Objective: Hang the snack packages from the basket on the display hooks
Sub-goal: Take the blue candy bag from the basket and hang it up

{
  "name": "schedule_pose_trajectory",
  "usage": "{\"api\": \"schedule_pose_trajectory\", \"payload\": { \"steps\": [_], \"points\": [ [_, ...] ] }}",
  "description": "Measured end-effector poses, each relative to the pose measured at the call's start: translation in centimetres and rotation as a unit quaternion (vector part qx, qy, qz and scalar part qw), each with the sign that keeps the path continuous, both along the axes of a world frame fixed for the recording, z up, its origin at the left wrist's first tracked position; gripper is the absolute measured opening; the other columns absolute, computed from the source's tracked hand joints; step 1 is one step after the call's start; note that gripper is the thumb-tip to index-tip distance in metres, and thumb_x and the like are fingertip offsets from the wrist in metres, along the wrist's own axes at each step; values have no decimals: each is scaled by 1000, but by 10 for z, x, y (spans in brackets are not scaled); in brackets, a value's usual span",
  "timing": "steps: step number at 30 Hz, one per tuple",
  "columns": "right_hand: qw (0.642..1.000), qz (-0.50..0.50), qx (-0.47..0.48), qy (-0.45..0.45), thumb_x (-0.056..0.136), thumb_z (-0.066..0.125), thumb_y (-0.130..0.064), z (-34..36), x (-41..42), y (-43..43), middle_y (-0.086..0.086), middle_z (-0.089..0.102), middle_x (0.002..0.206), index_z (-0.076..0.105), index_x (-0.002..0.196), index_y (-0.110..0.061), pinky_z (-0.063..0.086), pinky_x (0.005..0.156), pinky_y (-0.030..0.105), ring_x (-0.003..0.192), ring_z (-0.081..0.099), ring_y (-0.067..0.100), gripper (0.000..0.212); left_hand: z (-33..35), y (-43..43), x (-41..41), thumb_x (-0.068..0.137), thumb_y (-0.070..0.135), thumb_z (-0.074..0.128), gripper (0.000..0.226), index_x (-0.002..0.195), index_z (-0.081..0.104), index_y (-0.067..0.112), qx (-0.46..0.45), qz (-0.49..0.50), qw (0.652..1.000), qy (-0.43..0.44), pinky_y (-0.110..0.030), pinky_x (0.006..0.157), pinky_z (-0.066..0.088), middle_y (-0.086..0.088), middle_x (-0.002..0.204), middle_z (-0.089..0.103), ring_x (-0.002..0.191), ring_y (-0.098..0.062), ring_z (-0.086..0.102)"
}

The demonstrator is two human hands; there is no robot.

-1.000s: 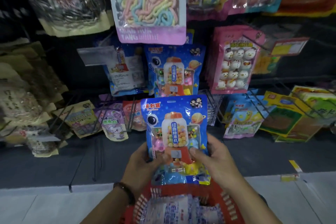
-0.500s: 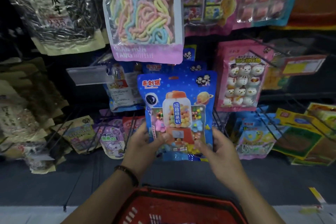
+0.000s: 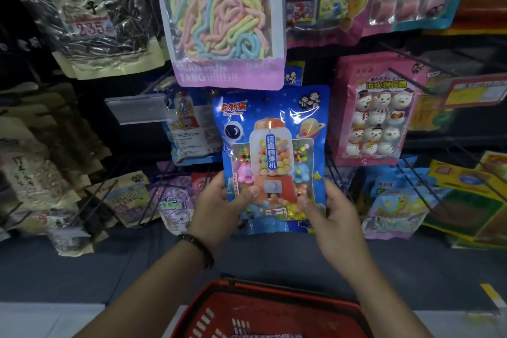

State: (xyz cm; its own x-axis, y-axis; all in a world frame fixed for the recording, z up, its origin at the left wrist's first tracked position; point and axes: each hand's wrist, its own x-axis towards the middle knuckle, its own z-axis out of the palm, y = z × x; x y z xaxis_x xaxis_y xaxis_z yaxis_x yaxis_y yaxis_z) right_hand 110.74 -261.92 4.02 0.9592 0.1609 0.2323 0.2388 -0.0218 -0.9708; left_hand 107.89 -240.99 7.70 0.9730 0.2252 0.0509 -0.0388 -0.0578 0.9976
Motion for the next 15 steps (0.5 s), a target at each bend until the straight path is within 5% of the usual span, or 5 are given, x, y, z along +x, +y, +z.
{"api": "schedule_pose_trajectory", "payload": {
  "steps": [6,10,15],
  "points": [
    [1000,-19,-6,7,105,62,-14,0,6,1,-14,76,92,69,119,-28,51,73,19,81,69,3,21,-4,-2,11,97,12,71,21,117,67,18,0,0,1000,3,-15,53,51,-9,95,80,65,-7,72],
    [997,-76,-13,27,101,70,-23,-7,11,4,-13,77,111,64,122,-34,58,88,29,103,72,4,24,-8,-2,23,98,18,72,19,115,67,23,25,20,999,5,-25,62,58,2,104,81,85,-13,77],
    [989,-125,-47,61,98,74,-25,-17,10,2,-11,63,134,53,146,-27,46,93,18,124,62,8,52,-7,2,50,95,32,74,25,117,64,30,65,62,996,13,-35,76,66,14,111,77,102,-11,74]
  ]
}}
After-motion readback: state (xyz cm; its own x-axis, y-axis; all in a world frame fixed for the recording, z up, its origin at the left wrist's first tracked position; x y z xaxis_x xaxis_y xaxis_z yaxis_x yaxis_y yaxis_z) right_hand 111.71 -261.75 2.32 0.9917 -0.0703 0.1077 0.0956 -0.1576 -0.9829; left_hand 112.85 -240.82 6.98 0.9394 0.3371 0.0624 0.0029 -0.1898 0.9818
